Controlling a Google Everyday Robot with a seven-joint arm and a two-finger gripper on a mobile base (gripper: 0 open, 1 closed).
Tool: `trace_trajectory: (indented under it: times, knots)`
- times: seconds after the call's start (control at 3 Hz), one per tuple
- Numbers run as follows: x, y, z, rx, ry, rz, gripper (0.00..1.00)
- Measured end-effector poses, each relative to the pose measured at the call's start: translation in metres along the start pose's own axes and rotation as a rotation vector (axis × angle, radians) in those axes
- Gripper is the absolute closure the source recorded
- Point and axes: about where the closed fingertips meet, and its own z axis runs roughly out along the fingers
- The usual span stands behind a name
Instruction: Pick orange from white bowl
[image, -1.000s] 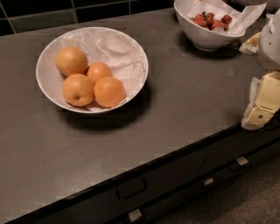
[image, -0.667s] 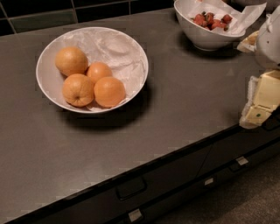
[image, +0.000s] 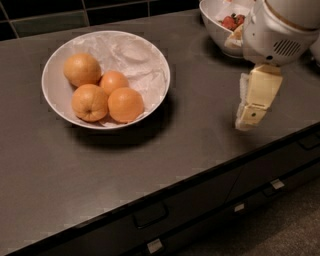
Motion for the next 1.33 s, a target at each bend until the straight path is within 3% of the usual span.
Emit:
trace_trajectory:
  times: [0.33,0.67,1.0,1.33]
  knots:
    - [-0.042,-0.011,0.009,-0.029,-0.031,-0.073,0.00]
    - [-0.083,-0.026,0.024,-0.059,-0.092,-0.093,0.00]
    - [-0.083,-0.026,0.024,-0.059,-0.093,-0.093,0.00]
    - [-0.100,-0.035,0.033,-0.070,-0.114,-0.100,0.00]
